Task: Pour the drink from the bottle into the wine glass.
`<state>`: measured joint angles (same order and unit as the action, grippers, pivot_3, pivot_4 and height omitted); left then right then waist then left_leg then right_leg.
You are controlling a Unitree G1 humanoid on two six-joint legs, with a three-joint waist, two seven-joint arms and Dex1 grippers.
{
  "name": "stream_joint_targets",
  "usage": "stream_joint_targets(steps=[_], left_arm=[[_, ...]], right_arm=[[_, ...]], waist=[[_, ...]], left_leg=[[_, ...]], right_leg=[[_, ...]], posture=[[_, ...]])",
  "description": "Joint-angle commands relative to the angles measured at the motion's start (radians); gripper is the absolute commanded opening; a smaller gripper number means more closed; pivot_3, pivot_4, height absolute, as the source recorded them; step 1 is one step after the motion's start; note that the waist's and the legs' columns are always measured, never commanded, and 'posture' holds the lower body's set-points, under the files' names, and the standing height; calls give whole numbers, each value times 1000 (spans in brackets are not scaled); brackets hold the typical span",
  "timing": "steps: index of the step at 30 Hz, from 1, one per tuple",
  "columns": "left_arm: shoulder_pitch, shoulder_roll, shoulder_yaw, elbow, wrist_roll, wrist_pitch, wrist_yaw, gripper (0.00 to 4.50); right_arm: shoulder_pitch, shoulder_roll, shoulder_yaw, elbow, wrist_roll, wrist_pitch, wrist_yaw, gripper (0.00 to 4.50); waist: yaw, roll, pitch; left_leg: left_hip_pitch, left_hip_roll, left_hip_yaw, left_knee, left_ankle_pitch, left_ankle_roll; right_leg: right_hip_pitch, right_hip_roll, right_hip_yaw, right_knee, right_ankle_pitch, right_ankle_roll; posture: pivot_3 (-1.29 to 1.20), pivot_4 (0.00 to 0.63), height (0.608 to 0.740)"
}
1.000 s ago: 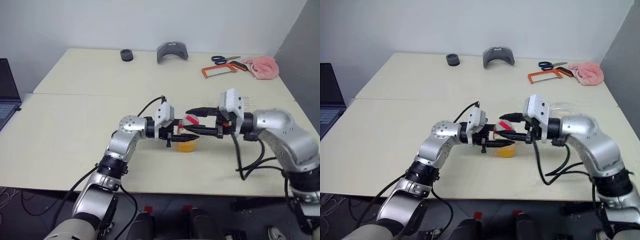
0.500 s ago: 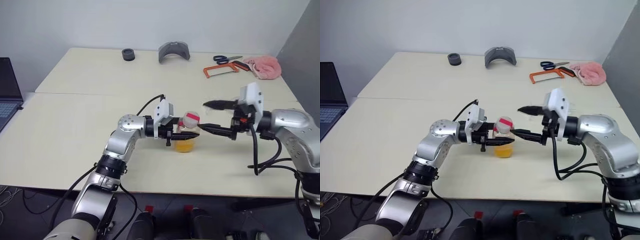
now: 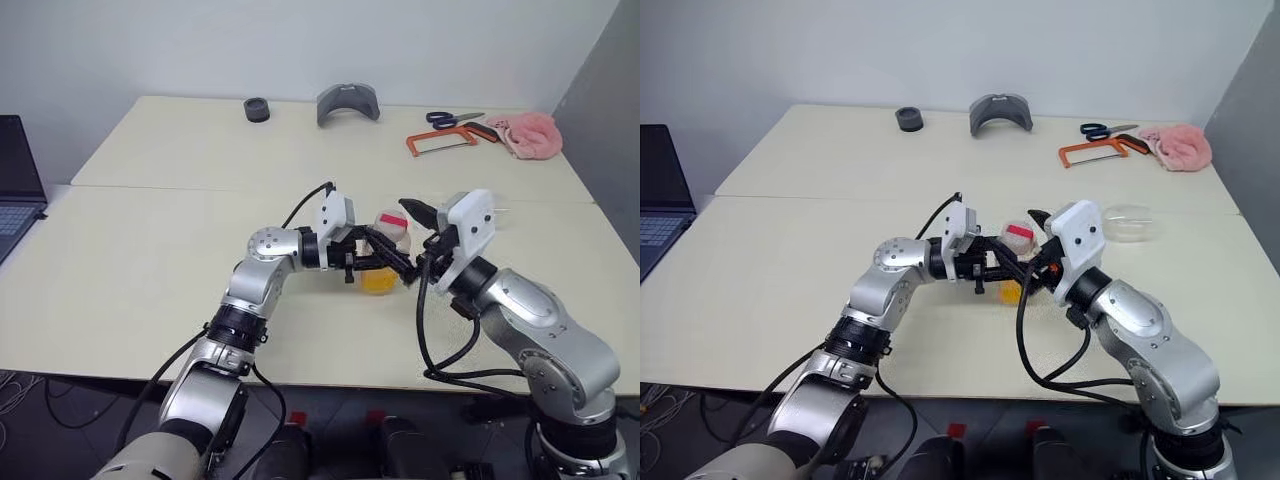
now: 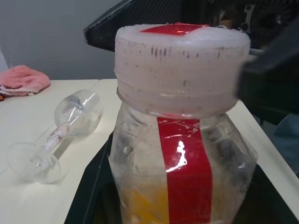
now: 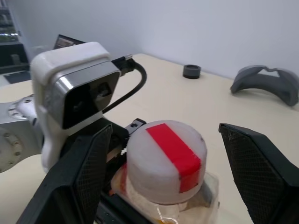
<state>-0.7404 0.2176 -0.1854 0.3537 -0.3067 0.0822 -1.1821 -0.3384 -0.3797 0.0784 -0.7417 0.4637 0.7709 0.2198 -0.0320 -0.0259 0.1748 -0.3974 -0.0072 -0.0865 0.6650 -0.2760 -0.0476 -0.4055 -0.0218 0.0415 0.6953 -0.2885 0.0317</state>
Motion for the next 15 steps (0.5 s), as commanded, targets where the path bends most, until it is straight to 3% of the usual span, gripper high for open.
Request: stream_joint_targets(steps=[1, 2, 5, 9, 13, 15], left_arm=[[-31, -10, 11, -12, -4, -31, -5, 1766], [-31, -10, 10, -11, -4, -33, -6, 1766], [-25, -7, 12, -12, -2, -35, -9, 1766], [-19, -4, 13, -16, 0, -35, -10, 1766], [-19, -2, 13, -18, -3, -33, -14, 1766], [-22, 1, 10, -19, -7, -29, -30, 1765]], right_arm=[[-14, 13, -4, -22, -24, -35, -7, 3898], [-14, 15, -4, -21, -27, -36, -5, 3898], [-8, 15, -6, -19, -25, -42, 12, 3299], [1, 10, 0, -16, -12, -45, 43, 1953], [-4, -15, 7, 1, 19, -58, 123, 1831], [-30, -75, 10, 41, 38, -103, 254, 1831]], waist=[[0, 0, 0], [-1, 0, 0], [-1, 0, 0], [-1, 0, 0], [-1, 0, 0], [-1, 0, 0]], left_leg=[[0, 0, 0, 0, 0, 0], [0, 0, 0, 0, 0, 0], [0, 0, 0, 0, 0, 0], [0, 0, 0, 0, 0, 0], [0, 0, 0, 0, 0, 0], [0, 0, 0, 0, 0, 0]], right_leg=[[0, 0, 0, 0, 0, 0], [0, 0, 0, 0, 0, 0], [0, 1, 0, 0, 0, 0], [0, 1, 0, 0, 0, 0], [0, 1, 0, 0, 0, 0], [0, 1, 0, 0, 0, 0]], posture=[[0, 150, 740], [0, 150, 740], [0, 150, 740], [0, 150, 740], [0, 150, 740], [0, 150, 740]])
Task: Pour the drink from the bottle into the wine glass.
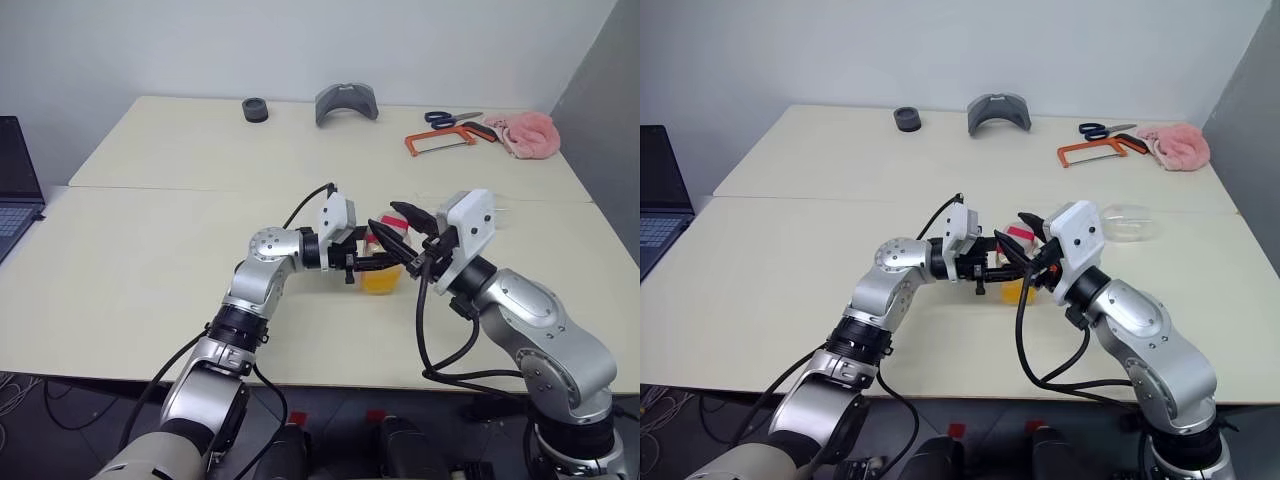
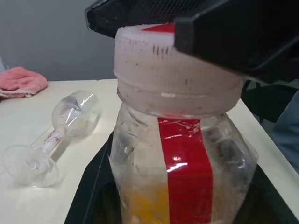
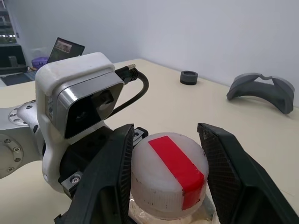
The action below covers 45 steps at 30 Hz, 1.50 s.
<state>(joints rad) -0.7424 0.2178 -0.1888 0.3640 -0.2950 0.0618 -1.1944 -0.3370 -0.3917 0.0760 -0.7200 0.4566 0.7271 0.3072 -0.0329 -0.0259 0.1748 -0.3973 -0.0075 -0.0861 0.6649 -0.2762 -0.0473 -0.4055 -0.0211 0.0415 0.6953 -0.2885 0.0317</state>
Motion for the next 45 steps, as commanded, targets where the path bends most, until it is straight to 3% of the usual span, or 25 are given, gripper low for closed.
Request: stream_joint_targets(steps=[1, 6, 11, 15, 20, 21, 23, 26, 31, 35, 44, 45], left_arm=[[-22, 4, 9, -30, -20, -7, -31, 1765], [-40, 20, -1, -15, -18, -8, -91, 1762], [-42, 10, 1, -15, -16, -10, -79, 1761], [-34, 4, 5, -26, -18, -3, -61, 1737], [-21, -10, 19, -26, -14, -12, -11, 1734], [-22, -15, 24, -23, -14, -15, 0, 1734], [-23, -25, 34, -15, -12, -20, 22, 1734], [-33, -45, 42, 14, 3, -45, 58, 1733], [-48, -70, 40, 50, 20, -72, 81, 1733], [-51, -81, 34, 62, 30, -88, 85, 1733], [-40, -81, 33, 59, 37, -98, 91, 1724], [-39, -80, 33, 58, 38, -98, 92, 1724]], right_arm=[[-59, -119, 14, 57, 48, -96, 270, 1831], [-260, -366, 60, 338, 20, -291, 750, 1831], [-324, -405, 65, 409, 60, -238, 849, 1831], [-298, -379, 13, 390, 85, -203, 786, 1831], [-159, -312, -190, 202, 167, -103, 517, 3501], [-120, -297, -224, 137, 204, -55, 456, 3553], [-40, -242, -250, 8, 250, 13, 321, 3553], [37, -100, -169, -133, 168, 54, 75, 3553], [31, 38, 1, -139, -27, 48, -146, 3553], [23, 82, 64, -115, -131, 18, -214, 3553], [32, 125, 75, -82, -228, -15, -241, 3553], [33, 128, 74, -80, -233, -16, -239, 3378]], waist=[[0, 0, 0], [-1, 1, 1], [0, 1, 1], [2, 1, 1], [4, 1, 1], [5, 1, 1], [5, 1, 1], [1, 1, 1], [0, 1, 1], [1, 1, 1], [0, 1, 1], [0, 1, 1]], left_leg=[[0, 0, 1, 0, 0, 0], [1, -1, 5, 0, 0, 0], [0, 1, 4, -1, 0, 0], [-1, 2, 3, 0, 0, 0], [-2, 2, 1, 0, 0, 0], [-2, 2, 1, 0, 0, 0], [-2, 2, -1, 0, 0, 0], [-2, 2, -2, 0, 0, 0], [0, 0, 0, 1, 0, 0], [0, 0, 0, 0, 1, -1], [0, 0, 0, 0, 0, 0], [0, 0, 0, 0, 0, 0]], right_leg=[[0, 0, 0, 0, 0, 0], [1, 1, -1, -2, 0, 0], [1, 2, -1, -3, 0, 0], [0, -1, -1, -3, 0, 0], [0, -2, -1, -3, 0, 0], [0, -2, -1, -3, 0, 0], [0, -2, -1, -3, 0, 0], [0, -2, -1, -3, 0, 0], [0, -1, 1, 0, 0, 0], [0, 0, 1, 0, 0, 0], [0, 0, 0, 0, 0, 0], [0, 0, 0, 0, 0, 0]], posture=[[0, 150, 740], [0, 150, 740], [0, 150, 740], [0, 150, 740], [0, 150, 740], [0, 150, 740], [0, 150, 740], [0, 150, 740], [0, 150, 740], [0, 150, 740], [0, 150, 740], [0, 150, 740]])
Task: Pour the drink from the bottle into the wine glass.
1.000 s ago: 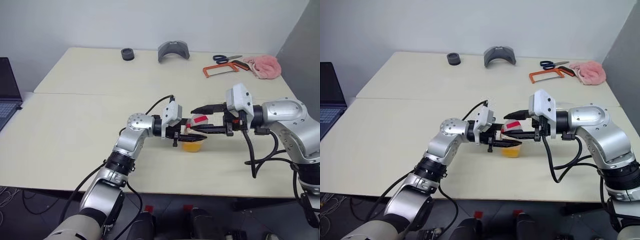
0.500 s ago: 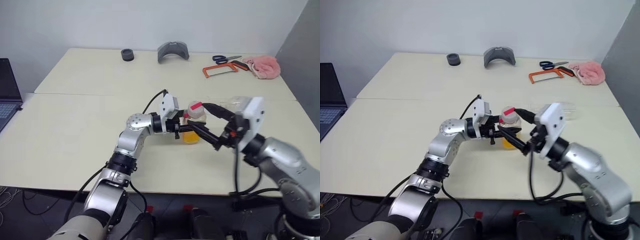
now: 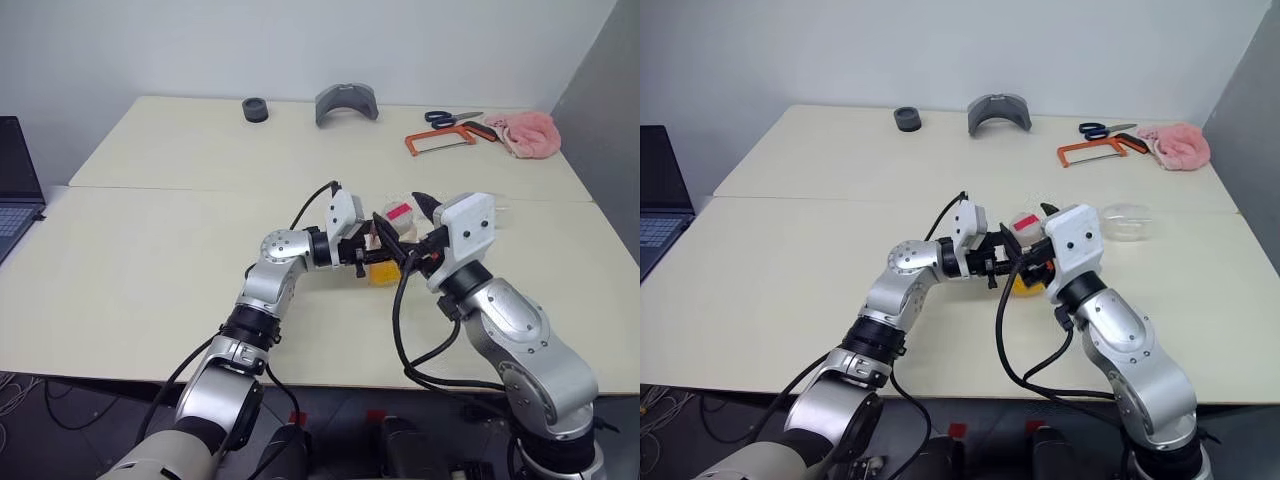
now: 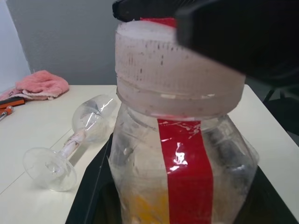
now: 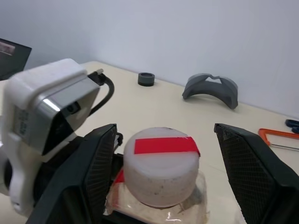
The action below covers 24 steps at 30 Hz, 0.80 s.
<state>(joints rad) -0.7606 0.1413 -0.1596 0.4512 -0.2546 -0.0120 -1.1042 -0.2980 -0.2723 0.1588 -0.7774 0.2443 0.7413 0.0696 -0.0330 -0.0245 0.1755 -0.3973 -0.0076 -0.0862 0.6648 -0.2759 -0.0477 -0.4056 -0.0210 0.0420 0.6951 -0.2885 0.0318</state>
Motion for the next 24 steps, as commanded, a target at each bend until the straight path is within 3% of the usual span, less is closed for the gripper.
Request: stream_joint_targets(steps=[1, 5, 6, 13, 15, 21, 24], left_arm=[[-19, -3, 4, -30, -3, -24, 2, 1724], [-14, -1, 3, -36, -2, -21, 4, 1724], [-13, -1, 3, -37, -2, -20, 3, 1724], [-17, 4, 4, -43, -10, -15, -11, 1722], [-22, 14, -2, -47, -18, -5, -47, 1721], [-73, 70, -13, -17, -31, 0, -198, 1714], [-94, 76, -7, 5, -31, -7, -219, 1713]], right_arm=[[-5, 12, -10, -21, -24, -33, -1, 3178], [3, 8, -13, -16, -19, -33, 26, 1929], [6, 5, -13, -16, -17, -33, 35, 1792], [9, -11, -14, -2, 21, -29, 109, 1796], [-15, -58, -27, 25, 77, -54, 226, 1796], [-219, -395, -133, 288, 279, -158, 814, 1796], [-300, -472, -129, 378, 334, -136, 942, 1796]], waist=[[0, 0, 0], [0, 0, 0], [0, 0, 0], [0, 0, 0], [0, 0, 0], [0, 0, 1], [0, 0, 1]], left_leg=[[0, 0, 0, 0, 0, 0], [0, 0, 0, 0, 0, 0], [0, 0, 0, 0, 0, 0], [0, 0, 0, 0, 0, 0], [0, 0, 0, 0, 0, 0], [0, -1, 4, 0, 0, 1], [0, -1, 5, 0, 0, 1]], right_leg=[[0, 0, 0, 0, 0, 0], [0, 0, 0, 0, 0, 0], [0, 0, 0, 0, 0, 0], [0, 0, 0, 0, 0, 0], [0, 0, 0, 0, 0, 0], [1, 1, -1, -2, 0, 0], [1, 2, -2, -3, 0, 0]], posture=[[0, 150, 740], [0, 150, 740], [0, 150, 740], [0, 150, 740], [0, 150, 740], [0, 150, 740], [0, 150, 740]])
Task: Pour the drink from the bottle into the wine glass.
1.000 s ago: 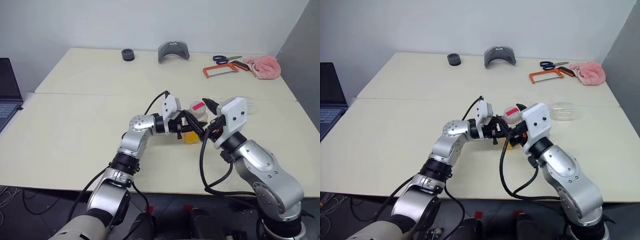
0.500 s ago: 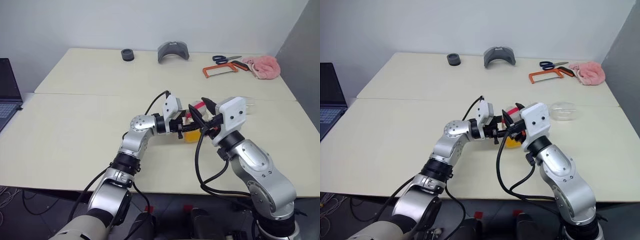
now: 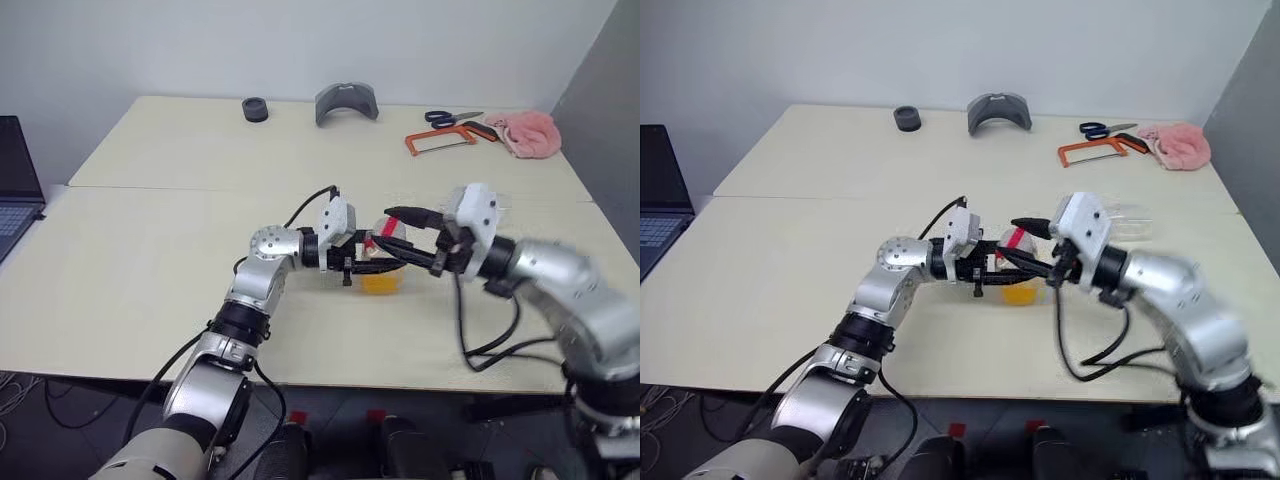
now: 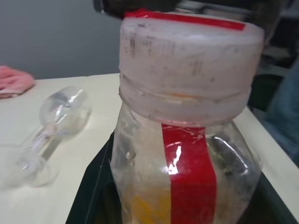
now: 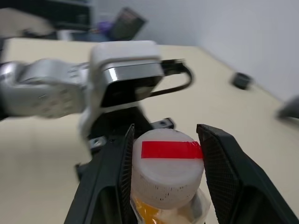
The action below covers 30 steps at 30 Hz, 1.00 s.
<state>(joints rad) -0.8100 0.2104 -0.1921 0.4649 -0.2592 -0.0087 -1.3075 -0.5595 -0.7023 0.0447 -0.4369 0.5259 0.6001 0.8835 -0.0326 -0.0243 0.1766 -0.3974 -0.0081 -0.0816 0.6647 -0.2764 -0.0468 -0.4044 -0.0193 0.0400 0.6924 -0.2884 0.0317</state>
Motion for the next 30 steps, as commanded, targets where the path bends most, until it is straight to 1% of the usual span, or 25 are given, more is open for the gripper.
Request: stream_joint_targets(steps=[1, 3, 5, 7, 8, 12, 13, 14, 16, 19, 21, 23, 25, 28, 30], left_arm=[[-46, 6, 27, -5, -25, -13, -16, 1713], [-42, 2, 31, -10, -26, -13, -10, 1713], [-29, -2, 31, -23, -27, -9, 0, 1712], [-10, -8, 32, -41, -29, -4, 16, 1712], [-4, -11, 34, -48, -31, -1, 24, 1712], [16, -16, 34, -72, -33, 12, 49, 1710], [22, -17, 35, -78, -33, 14, 55, 1710], [27, -17, 37, -83, -32, 17, 62, 1710], [35, -20, 41, -88, -28, 21, 84, 1710], [41, -22, 39, -88, -23, 19, 101, 1710], [41, -22, 36, -87, -22, 17, 105, 1710], [39, -25, 33, -85, -21, 16, 109, 1710], [36, -27, 32, -82, -21, 14, 109, 1710], [32, -30, 31, -76, -21, 11, 105, 1710], [28, -33, 31, -70, -20, 7, 106, 1710]], right_arm=[[-50, -56, -11, 41, 77, 32, 150, 1796], [-50, -79, -9, 31, 117, 67, 183, 1796], [-44, -73, -24, 28, 120, 72, 155, 1796], [-35, -49, -53, 31, 88, 43, 87, 2543], [-29, -39, -68, 28, 90, 43, 64, 2843], [10, 5, -159, -50, 143, 94, -68, 4249], [27, 9, -176, -83, 164, 113, -93, 4500], [48, 21, -190, -123, 176, 129, -134, 4500], [105, 87, -194, -229, 177, 157, -275, 4500], [174, 210, -106, -341, 76, 157, -480, 4500], [189, 277, -43, -361, -7, 142, -582, 4500], [196, 323, 8, -364, -75, 127, -648, 4500], [205, 350, 42, -360, -120, 116, -683, 4500], [220, 359, 61, -351, -164, 102, -696, 4500], [233, 345, 61, -340, -182, 101, -685, 4500]], waist=[[0, 0, 0], [0, 0, 0], [0, 0, 0], [0, 0, 0], [0, 0, 0], [2, 0, 0], [3, 0, 0], [4, 0, 0], [3, 0, 0], [0, 0, 0], [-2, 0, 0], [-1, 0, 0], [0, 0, 0], [0, 0, 0], [0, 0, 0]], left_leg=[[0, 0, 0, 0, 0, 0], [0, 0, 0, -1, 0, 0], [-1, 1, 0, -1, 0, 0], [-1, 1, 0, -1, 0, 0], [-1, 2, 0, 0, 0, 0], [-1, 2, -2, 0, 0, 0], [-2, 2, -2, 0, 0, 0], [-2, 2, -3, 0, 0, 0], [-2, 2, -4, 0, 0, 0], [-2, 2, -5, -1, 0, 0], [-1, 2, -5, 0, 0, 0], [-1, 1, -4, 0, 0, 0], [-1, 1, -5, 0, 0, -1], [-1, 1, -5, 0, 1, -1], [-1, 1, -5, 0, 1, -1]], right_leg=[[0, 0, 0, 0, 0, 0], [0, 0, 0, -1, 0, 0], [-1, -1, 0, -2, 0, 0], [-1, -2, 1, -2, 0, 0], [-1, -2, 1, -1, 0, 0], [-1, -3, 1, 0, 0, 0], [-1, -3, 1, 0, 0, 0], [-1, -3, 1, 0, 0, 0], [-1, -4, 1, -1, 0, 0], [-1, -4, 1, 0, 0, 0], [-2, -3, 2, 1, 0, 0], [-2, -3, 2, 3, 0, 0], [-2, -3, 2, 3, 0, 0], [-2, -3, 2, 2, 0, 0], [-1, -3, 2, 2, 0, 0]], posture=[[0, 150, 740], [0, 150, 740], [0, 150, 740], [0, 150, 740], [0, 150, 740], [0, 150, 740], [0, 150, 740], [0, 150, 740], [0, 150, 740], [0, 150, 740], [0, 150, 740], [0, 150, 740], [0, 150, 740], [0, 150, 740], [0, 150, 740]])
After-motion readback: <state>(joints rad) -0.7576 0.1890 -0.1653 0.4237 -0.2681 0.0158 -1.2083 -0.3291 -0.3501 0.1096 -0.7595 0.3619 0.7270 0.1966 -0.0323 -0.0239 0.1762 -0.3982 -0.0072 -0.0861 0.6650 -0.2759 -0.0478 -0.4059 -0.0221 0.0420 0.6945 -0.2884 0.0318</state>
